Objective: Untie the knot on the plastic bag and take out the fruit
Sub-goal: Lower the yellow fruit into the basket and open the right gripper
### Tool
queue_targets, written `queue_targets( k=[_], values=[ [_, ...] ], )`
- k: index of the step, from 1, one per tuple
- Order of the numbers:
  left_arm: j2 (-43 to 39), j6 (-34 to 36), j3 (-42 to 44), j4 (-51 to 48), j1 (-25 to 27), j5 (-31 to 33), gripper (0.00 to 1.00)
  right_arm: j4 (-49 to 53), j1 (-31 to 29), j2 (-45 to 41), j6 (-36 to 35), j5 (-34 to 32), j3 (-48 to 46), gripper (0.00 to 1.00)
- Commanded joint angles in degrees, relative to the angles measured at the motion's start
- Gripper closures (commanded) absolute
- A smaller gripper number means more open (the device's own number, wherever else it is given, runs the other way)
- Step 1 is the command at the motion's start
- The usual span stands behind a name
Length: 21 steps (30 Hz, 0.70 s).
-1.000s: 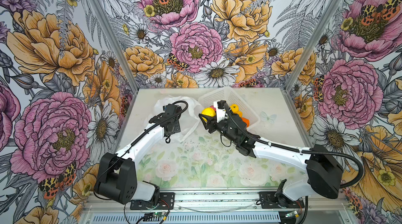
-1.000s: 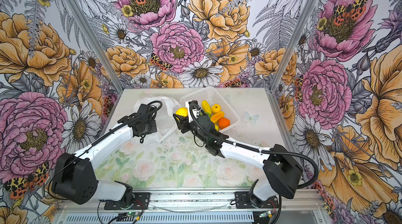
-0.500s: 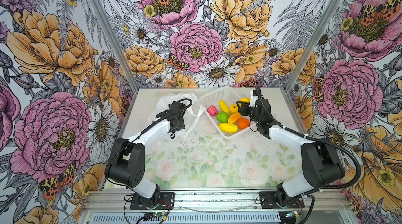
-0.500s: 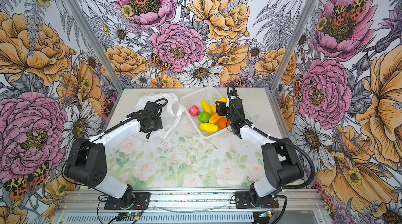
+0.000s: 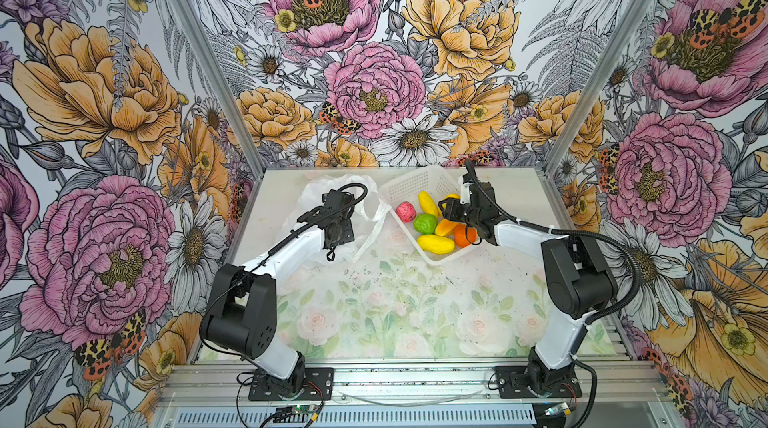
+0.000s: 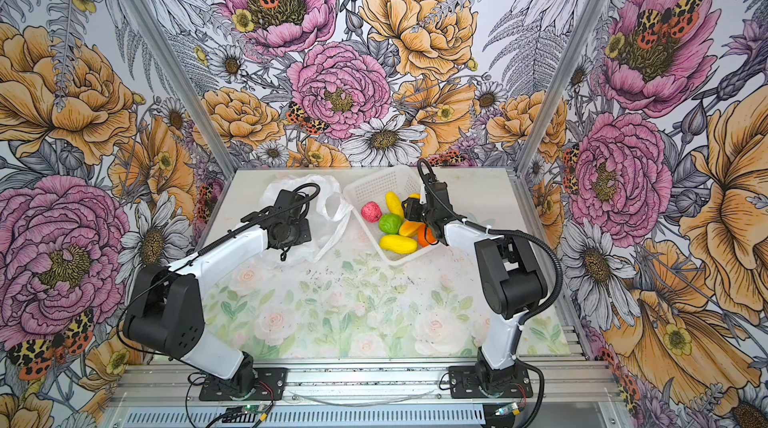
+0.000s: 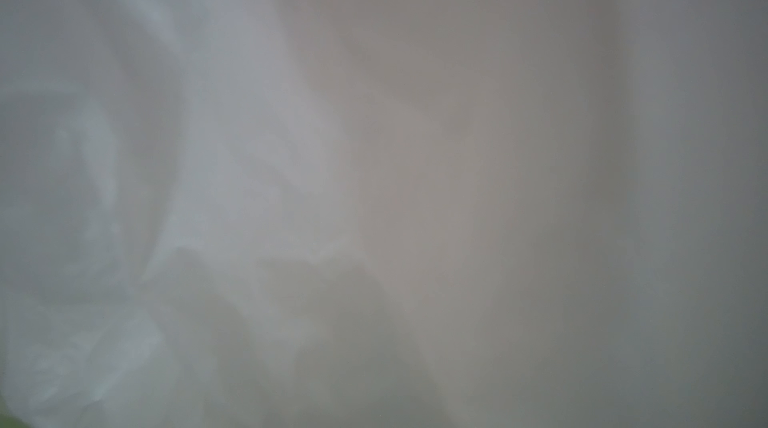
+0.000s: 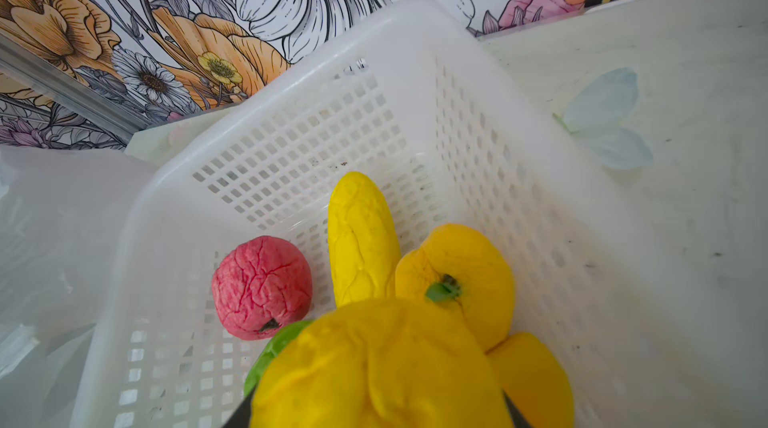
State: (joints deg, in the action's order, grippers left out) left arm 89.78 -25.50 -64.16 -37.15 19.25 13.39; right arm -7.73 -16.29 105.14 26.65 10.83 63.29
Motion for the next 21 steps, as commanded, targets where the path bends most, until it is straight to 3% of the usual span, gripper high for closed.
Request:
queue_targets(
  k=[1, 10, 21],
  values=[
    [0.22, -0.08, -1.62, 1.28, -0.49, -0.99, 1.0, 0.66, -0.14, 0.42, -0.5, 0.29, 1.4, 0.33],
    [-0.48, -0.12, -2.37, 1.29, -0.84, -3.02, 1.0, -2.01, -0.16, -4.8, -0.31, -2.38, -3.17, 0.1],
    [2.27, -1.39, -10.3, 1.55, -6.02, -5.5, 1.0, -4.44, -0.13, -16.12, 0.06, -6.34, -10.86, 0.07]
  ],
)
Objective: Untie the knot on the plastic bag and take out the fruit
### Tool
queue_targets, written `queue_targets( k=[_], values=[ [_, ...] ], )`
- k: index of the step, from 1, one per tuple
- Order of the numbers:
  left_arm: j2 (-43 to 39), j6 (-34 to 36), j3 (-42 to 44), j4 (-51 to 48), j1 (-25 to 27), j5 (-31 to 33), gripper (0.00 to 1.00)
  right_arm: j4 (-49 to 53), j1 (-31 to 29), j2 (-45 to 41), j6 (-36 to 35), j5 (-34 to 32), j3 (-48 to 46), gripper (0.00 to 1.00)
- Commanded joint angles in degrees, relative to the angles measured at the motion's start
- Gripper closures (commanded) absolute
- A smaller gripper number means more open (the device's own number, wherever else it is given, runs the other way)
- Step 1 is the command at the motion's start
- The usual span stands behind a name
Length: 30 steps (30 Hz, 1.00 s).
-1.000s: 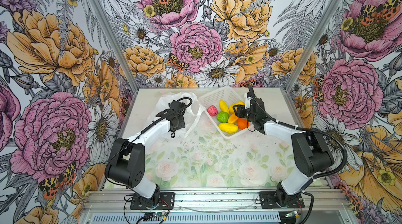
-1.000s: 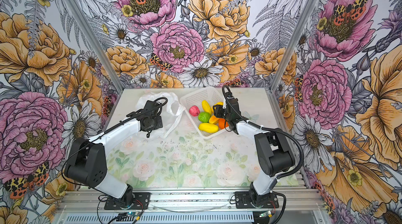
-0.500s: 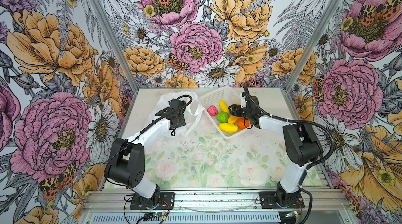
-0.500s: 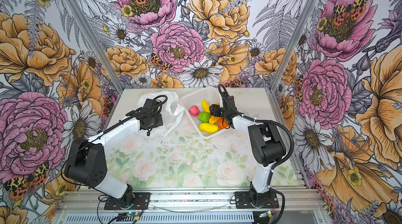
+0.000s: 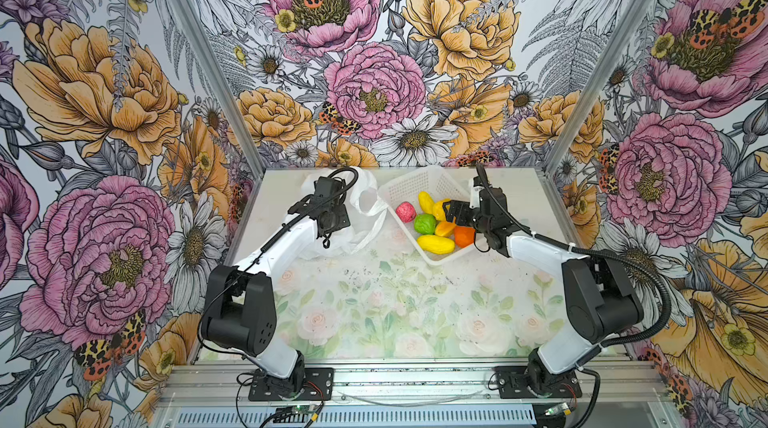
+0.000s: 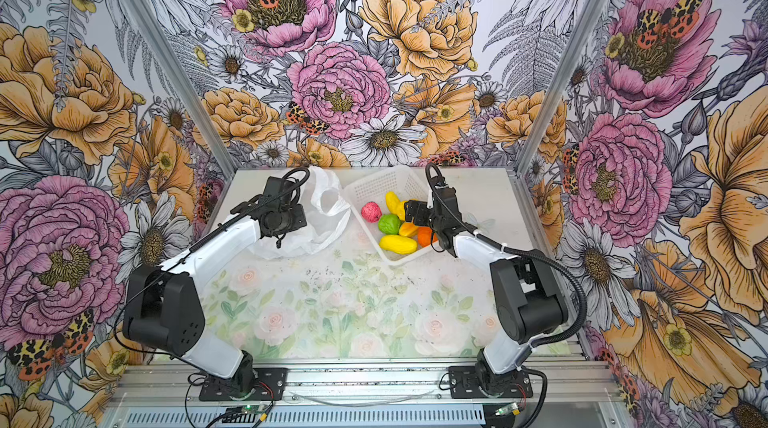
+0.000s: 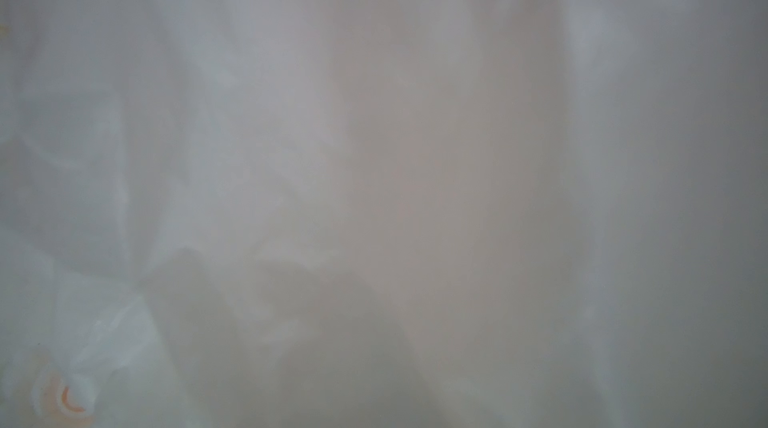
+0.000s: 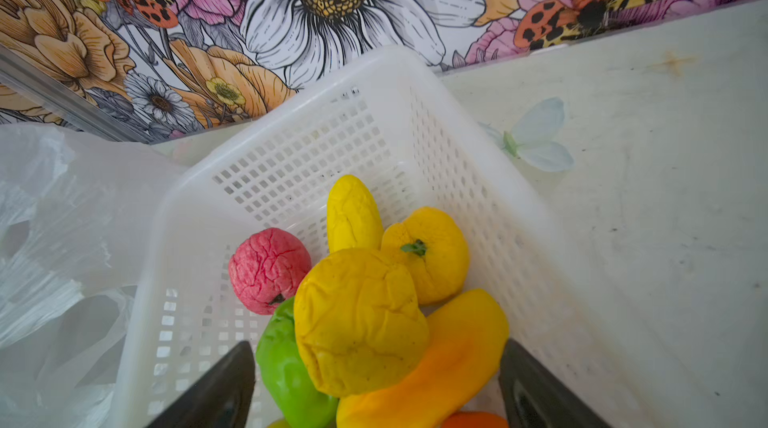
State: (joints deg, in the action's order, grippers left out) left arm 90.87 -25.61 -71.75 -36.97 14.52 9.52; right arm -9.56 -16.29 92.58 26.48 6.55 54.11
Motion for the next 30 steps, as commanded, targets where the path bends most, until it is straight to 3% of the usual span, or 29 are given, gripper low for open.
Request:
queue_targets(
  k=[1, 6, 7, 10, 12, 14, 15, 19, 24, 30],
  values=[
    [1.47, -1.41, -3.68, 1.36, -1.8, -1.76, 1.0, -2.77, -0.14, -4.85, 0.2, -2.45, -2.52, 0.07],
    [2.89, -1.11, -7.15, 1.33, -2.13, -4.16, 1.0, -2.84, -0.06, -11.42, -0.61, -4.76, -5.82, 0.07],
    [2.91, -0.99, -7.42, 1.31, -2.05, -4.65, 0.93, -2.75, -0.07, -13.42, -0.98, -6.02, -6.58, 0.06],
    [2.05, -0.09, -7.2, 1.29, -1.96, -5.35, 0.66, -2.01, 0.41, -18.68, -2.24, -8.93, -8.93, 0.04],
    [0.58, 0.69, -6.52, 1.31, -1.9, -5.62, 0.42, 0.54, 0.79, -21.98, -3.47, -10.93, -9.21, 0.02],
    [-1.83, 1.53, -5.52, 1.35, -1.81, -5.63, 0.11, 4.86, 1.19, -25.28, -4.73, -14.12, -8.35, 0.01],
    [-3.11, 1.89, -4.99, 1.37, -1.73, -5.51, 0.02, 6.93, 1.34, -26.69, -4.72, -15.75, -7.79, 0.01],
    [-11.08, 2.91, -1.06, 1.42, -1.61, -4.08, 0.01, 10.6, 1.68, -32.59, -2.11, -23.59, -7.81, 0.01],
    [-24.72, 3.55, 7.58, 3.17, -2.53, 2.05, 0.02, 11.63, 1.93, -38.4, -0.32, -30.14, -10.27, 0.01],
    [-41.45, 5.82, 24.94, 17.98, -3.53, 15.39, 0.01, 9.39, 5.46, -37.9, -3.33, -37.59, -13.59, 0.01]
  ],
)
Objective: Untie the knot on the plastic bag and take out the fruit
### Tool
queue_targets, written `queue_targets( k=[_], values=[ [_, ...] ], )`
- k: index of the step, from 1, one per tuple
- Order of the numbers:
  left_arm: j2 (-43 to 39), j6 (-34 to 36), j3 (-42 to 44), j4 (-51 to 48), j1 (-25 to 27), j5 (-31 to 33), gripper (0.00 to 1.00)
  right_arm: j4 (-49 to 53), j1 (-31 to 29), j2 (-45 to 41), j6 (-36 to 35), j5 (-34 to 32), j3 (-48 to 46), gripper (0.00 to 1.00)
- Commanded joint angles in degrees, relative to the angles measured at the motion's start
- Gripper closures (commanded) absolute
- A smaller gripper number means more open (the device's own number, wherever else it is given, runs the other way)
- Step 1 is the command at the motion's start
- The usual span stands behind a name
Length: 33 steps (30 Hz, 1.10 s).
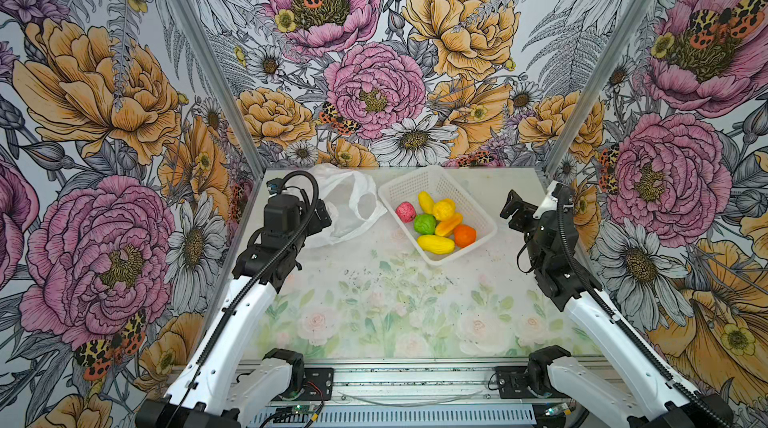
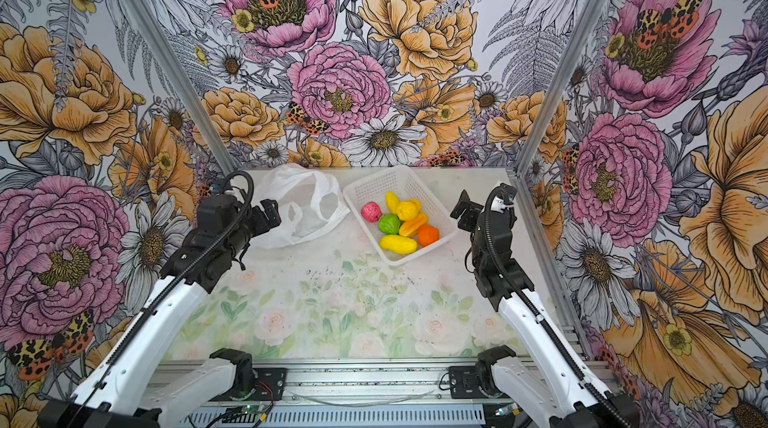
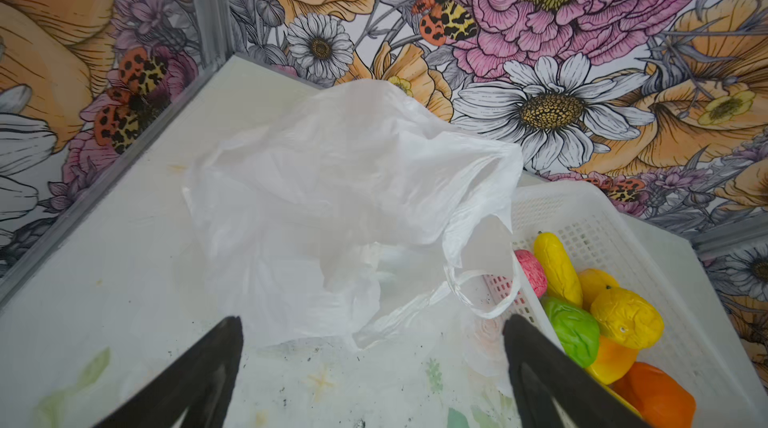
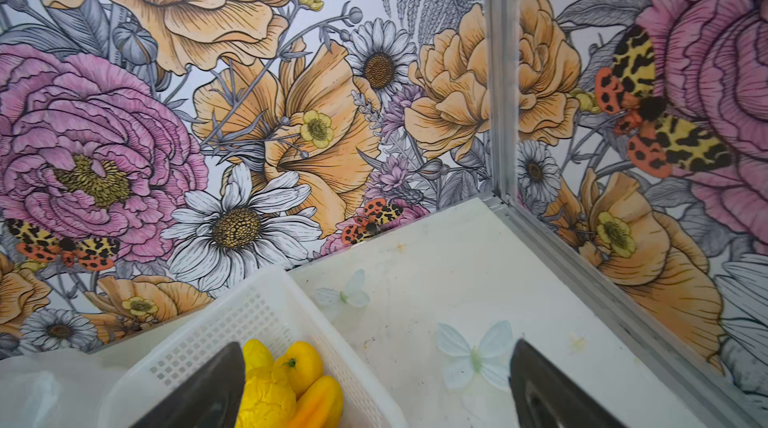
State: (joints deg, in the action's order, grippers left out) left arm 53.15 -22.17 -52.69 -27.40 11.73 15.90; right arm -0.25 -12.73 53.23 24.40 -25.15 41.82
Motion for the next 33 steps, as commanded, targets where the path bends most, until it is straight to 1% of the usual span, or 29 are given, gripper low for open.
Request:
queue_targets(
  k=[1, 3, 4, 5, 6, 8, 9, 10, 12, 14, 15, 16, 18, 20, 22, 23, 25, 26, 27, 28, 29, 30, 31, 32, 33],
  values=[
    [-6.05, 3.32, 9.69, 11.91, -1.24, 11.66, 0.01, 0.24, 3.68, 2.79, -1.58, -5.39, -1.31, 0.01],
    [-9.19, 7.15, 17.59, 19.55, -2.25, 15.16, 0.01, 0.25, 7.58, 5.86, -1.78, -2.5, -1.63, 0.0],
    [-10.15, 10.95, 22.27, 24.25, -2.7, 16.36, 0.01, 0.25, 9.31, 7.6, -2.03, -1.48, -2.02, 0.0],
    [-10.82, 12.33, 25.58, 27.45, -2.91, 18.84, 0.01, 0.19, 10.76, 8.89, -2.75, -0.44, -2.51, 0.0],
    [-11.48, 11.92, 27.81, 29.62, -3.41, 21.66, 0.01, -0.11, 12.04, 10.39, -4.73, 0.34, -3.27, 0.01],
    [-12.57, 13.28, 30.84, 33.0, -4.07, 22.93, 0.01, -2.85, 12.97, 12.62, -7.91, -2.5, -6.48, 0.01],
    [-12.77, 13.41, 32.53, 35.18, -4.23, 24.03, 0.01, -5.77, 13.08, 13.27, -8.26, -5.11, -8.62, 0.0],
    [-12.6, 13.71, 34.12, 37.23, -4.38, 24.35, 0.01, -9.72, 13.31, 13.87, -9.23, -5.42, -10.94, 0.01],
    [-11.58, 14.73, 36.31, 40.6, -4.53, 23.58, 0.01, -17.81, 13.41, 16.31, -12.1, -4.99, -14.72, 0.0],
    [-9.76, 16.09, 37.32, 43.0, -4.61, 22.37, 0.01, -23.48, 13.42, 19.47, -12.22, -4.42, -17.24, 0.0],
    [-8.37, 16.48, 37.8, 43.89, -4.67, 21.5, 0.01, -25.65, 13.47, 21.0, -12.89, -3.0, -17.23, 0.0],
    [-7.08, 17.3, 38.43, 45.6, -4.67, 20.37, 0.01, -24.5, 13.35, 21.66, -13.3, -0.73, -16.41, 0.01],
    [-4.04, 17.9, 39.66, 49.6, -4.76, 18.97, 0.01, -27.13, 12.85, 22.15, -15.45, 4.0, -16.89, 0.0],
    [-0.87, 18.38, 40.48, 54.09, -4.95, 17.89, 0.01, -33.99, 12.72, 22.0, -17.11, 9.06, -19.41, 0.0],
    [2.52, 18.42, 40.57, 57.95, -5.45, 18.04, 0.01, -45.08, 12.6, 22.12, -17.56, 13.49, -23.84, 0.0],
    [4.2, 18.04, 40.51, 59.66, -5.99, 18.11, 0.01, -47.09, 12.62, 22.06, -18.21, 13.93, -24.73, 0.0],
    [8.24, 16.51, 39.86, 63.29, -7.98, 17.13, 0.02, -48.52, 12.65, 22.25, -17.77, 12.54, -25.66, 0.01],
    [9.82, 15.98, 39.15, 63.81, -8.84, 16.05, 0.01, -52.21, 12.72, 23.52, -17.87, 12.26, -26.62, 0.0],
    [12.04, 15.93, 38.62, 66.01, -9.74, 14.59, 0.01, -58.01, 12.81, 27.31, -17.77, 11.39, -27.61, 0.0],
    [14.26, 16.27, 38.4, 68.99, -10.14, 13.34, 0.01, -61.26, 13.54, 30.86, -17.16, 12.21, -27.49, 0.0],
    [16.08, 17.05, 38.29, 71.84, -10.23, 12.19, 0.02, -63.77, 14.23, 34.74, -17.31, 14.43, -26.48, 0.0],
    [17.93, 17.91, 38.39, 75.1, -10.03, 11.06, 0.01, -62.03, 14.55, 35.77, -17.98, 17.04, -25.01, 0.01],
    [19.44, 18.67, 38.58, 77.71, -9.9, 10.49, 0.01, -53.74, 14.5, 33.03, -18.18, 18.37, -22.97, 0.01],
    [20.81, 19.12, 38.62, 80.07, -9.89, 10.49, 0.01, -53.52, 14.42, 33.99, -18.3, 18.2, -22.02, 0.01],
    [22.3, 18.91, 38.72, 82.05, -10.0, 10.34, 0.01, -55.04, 14.23, 35.32, -18.33, 16.68, -21.62, 0.0]
  ],
)
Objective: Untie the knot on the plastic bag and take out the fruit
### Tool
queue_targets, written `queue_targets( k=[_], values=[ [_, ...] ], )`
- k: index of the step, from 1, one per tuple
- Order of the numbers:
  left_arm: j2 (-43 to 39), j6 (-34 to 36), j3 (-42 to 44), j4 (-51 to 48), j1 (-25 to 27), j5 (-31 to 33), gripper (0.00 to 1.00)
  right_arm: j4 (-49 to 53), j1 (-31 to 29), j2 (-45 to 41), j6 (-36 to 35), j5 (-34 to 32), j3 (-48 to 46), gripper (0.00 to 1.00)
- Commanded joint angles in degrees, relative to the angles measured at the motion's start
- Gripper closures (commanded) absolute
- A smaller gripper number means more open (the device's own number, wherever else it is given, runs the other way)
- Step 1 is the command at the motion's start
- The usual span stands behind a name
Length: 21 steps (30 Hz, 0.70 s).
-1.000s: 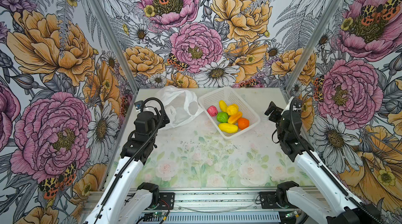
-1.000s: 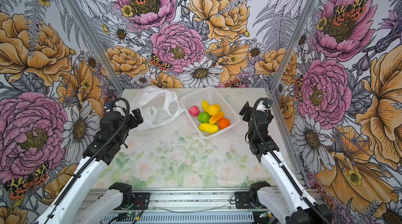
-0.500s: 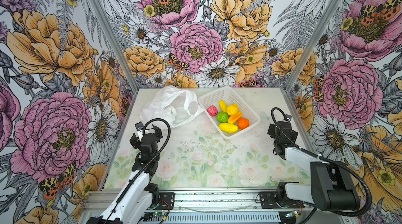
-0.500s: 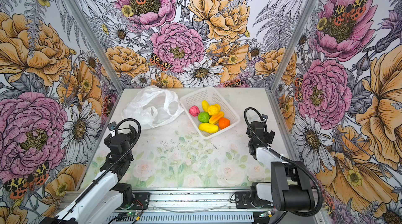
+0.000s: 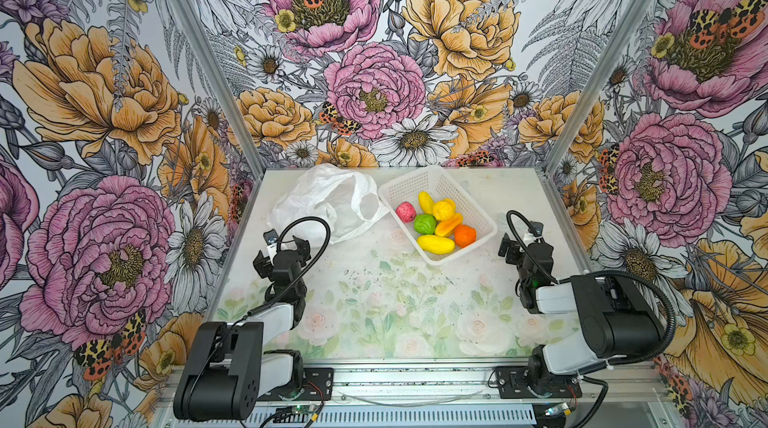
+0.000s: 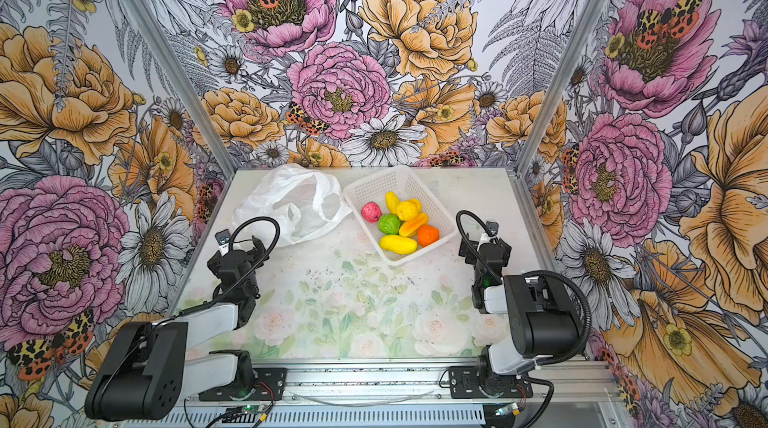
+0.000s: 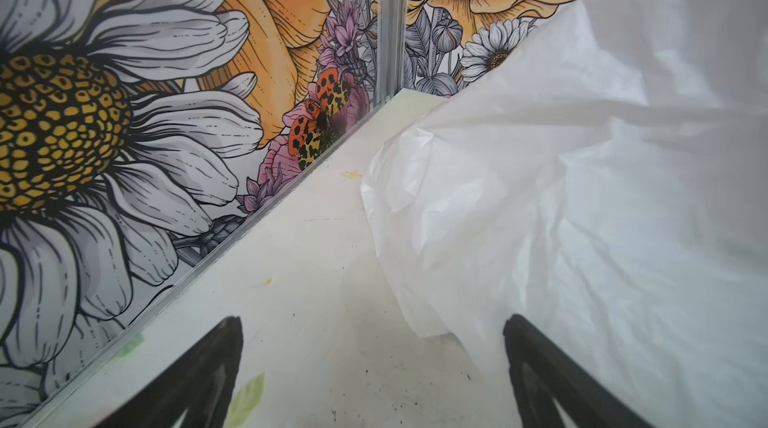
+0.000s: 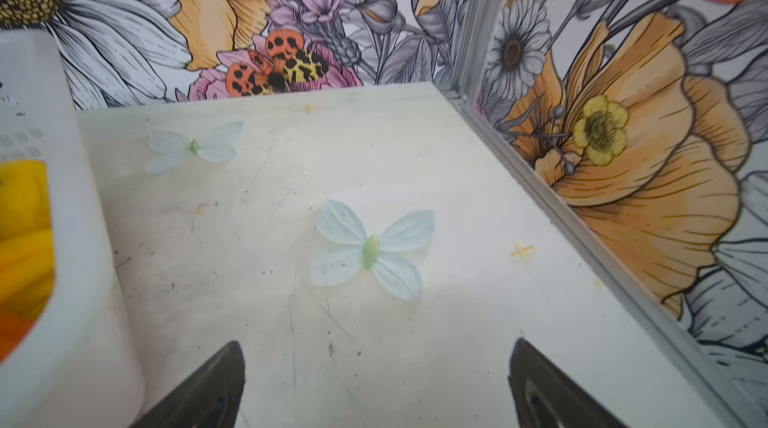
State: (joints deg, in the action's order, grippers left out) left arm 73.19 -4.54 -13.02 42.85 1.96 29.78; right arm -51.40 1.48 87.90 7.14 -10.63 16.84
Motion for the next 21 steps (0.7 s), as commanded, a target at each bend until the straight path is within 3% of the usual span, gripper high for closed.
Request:
queue_targets(
  k=[1, 3, 5, 7, 12, 15, 18, 21],
  values=[
    [4.84, 0.57, -0.92, 14.51, -0.98, -5.16, 0.01, -0.22, 0.07, -0.8, 0.12, 0.75, 3.84, 0.0],
    [10.72, 1.76, -1.4, 20.55, -1.7, -10.21, 0.01, -3.73, 0.02, 0.1, -0.19, -0.06, 2.82, 0.0],
    [12.45, 4.05, -3.03, 17.31, -1.1, -15.83, 0.01, -5.47, -0.03, -0.05, 0.18, -0.99, 1.72, 0.01],
    [17.15, 5.61, -2.44, 25.37, -0.99, -19.19, 0.01, -5.63, -0.04, -0.57, 0.5, -1.02, 1.19, 0.0],
    [15.06, 2.16, -6.97, 13.03, -3.61, -20.64, 0.01, -3.11, -0.21, -0.14, 0.12, -0.99, 3.11, 0.0],
    [15.35, 2.16, -6.78, 13.85, -3.63, -20.84, 0.01, -1.83, -0.45, -0.17, -0.15, -1.16, 3.76, 0.01],
    [15.59, 4.31, -7.74, 12.64, -0.36, -14.1, 0.01, -1.65, -0.5, -0.08, -0.19, -1.18, 3.8, 0.01],
    [15.69, 4.98, -7.46, 13.45, 0.54, -12.68, 0.01, -1.4, -0.62, -0.05, -0.27, -1.34, 3.99, 0.01]
  ],
)
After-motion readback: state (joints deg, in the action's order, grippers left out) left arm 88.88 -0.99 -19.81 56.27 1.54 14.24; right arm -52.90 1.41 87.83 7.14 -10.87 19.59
